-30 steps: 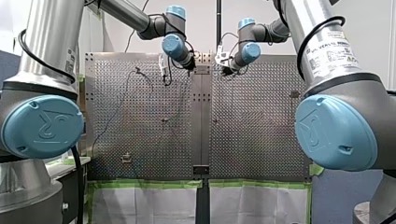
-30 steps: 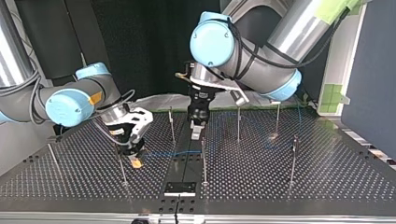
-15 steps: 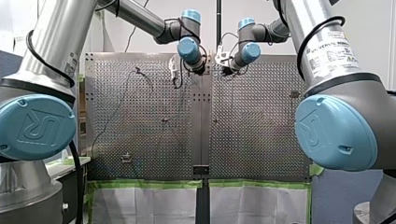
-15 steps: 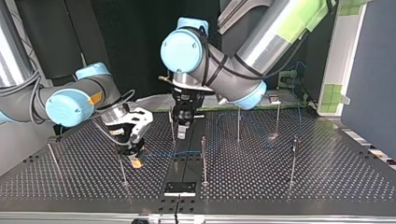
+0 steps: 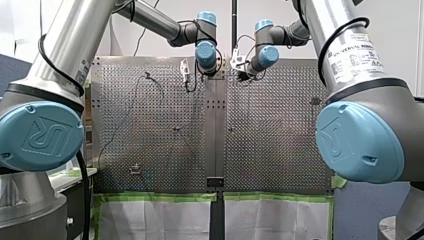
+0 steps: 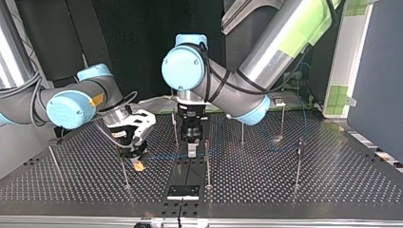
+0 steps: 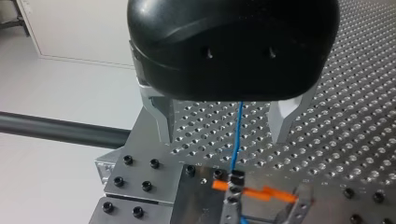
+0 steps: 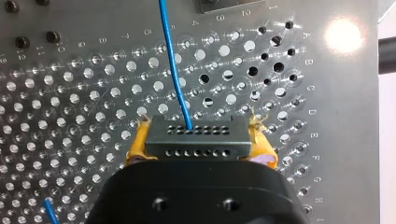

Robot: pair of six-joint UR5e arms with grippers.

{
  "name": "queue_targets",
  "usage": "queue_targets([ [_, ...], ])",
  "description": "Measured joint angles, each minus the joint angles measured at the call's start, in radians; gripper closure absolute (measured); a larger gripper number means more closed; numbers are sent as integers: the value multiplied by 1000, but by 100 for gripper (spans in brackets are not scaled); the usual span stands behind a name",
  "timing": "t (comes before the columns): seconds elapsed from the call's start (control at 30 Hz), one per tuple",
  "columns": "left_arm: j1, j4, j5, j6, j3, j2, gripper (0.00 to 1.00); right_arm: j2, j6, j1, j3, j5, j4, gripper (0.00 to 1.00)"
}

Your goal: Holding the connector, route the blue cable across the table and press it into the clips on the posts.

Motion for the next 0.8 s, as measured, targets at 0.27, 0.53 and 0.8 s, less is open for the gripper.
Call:
queue_targets([
  [0.27,-4,-24,19,1,25,-30,0,0,0,-2,0,0,0,100],
  [0.53,1,-1,-2,-5,84,-86,0,0,1,-3,0,0,0,100],
  [0.8,11,-4,5,-4,121,-110,0,0,1,-3,0,-1,0,100],
])
